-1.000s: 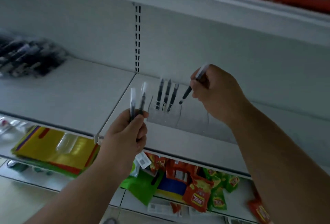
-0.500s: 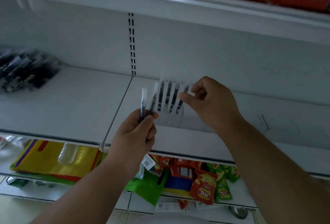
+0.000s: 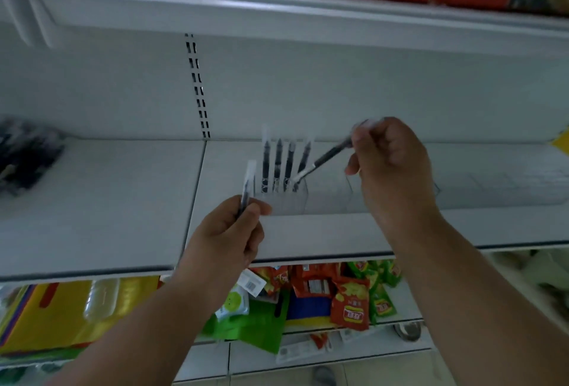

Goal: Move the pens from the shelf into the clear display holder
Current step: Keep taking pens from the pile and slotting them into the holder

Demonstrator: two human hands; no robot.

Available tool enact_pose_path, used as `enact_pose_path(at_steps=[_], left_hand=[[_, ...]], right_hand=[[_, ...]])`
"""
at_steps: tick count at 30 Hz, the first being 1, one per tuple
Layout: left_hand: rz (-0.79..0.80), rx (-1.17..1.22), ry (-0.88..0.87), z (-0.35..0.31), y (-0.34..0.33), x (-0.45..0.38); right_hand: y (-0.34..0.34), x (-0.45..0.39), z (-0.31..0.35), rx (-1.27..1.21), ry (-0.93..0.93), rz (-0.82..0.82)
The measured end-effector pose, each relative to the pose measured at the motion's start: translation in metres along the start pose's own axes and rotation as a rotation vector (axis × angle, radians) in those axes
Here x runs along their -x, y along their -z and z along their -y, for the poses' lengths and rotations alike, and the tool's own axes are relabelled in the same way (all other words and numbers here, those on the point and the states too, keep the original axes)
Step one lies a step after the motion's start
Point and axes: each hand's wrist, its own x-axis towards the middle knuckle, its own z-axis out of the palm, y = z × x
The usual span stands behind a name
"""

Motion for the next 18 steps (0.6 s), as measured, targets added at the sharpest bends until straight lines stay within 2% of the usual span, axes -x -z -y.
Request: enact_pose_path(at_steps=[4,12,15,18], left_hand=[[-0.042,0.033,0.016,0.005,0.004,0.004],[-0.059,0.04,0.037,0.009,-0.006,0.003],[-0.081,0.06,0.049,0.008,-0.015,0.001],[-0.102,0.083,0.05,0.007,-0.02,-0.001]], right_hand=[[0.0,-0.015,-0.005,0.236,0.143,-0.026],[-0.003,-0.032,-0.013,0.474,0.339,0.146],[-0.003,-0.044,-0.01,0.51,0.34,0.216],[-0.008,-0.047,-0.012,0.581,0.292,0.364]])
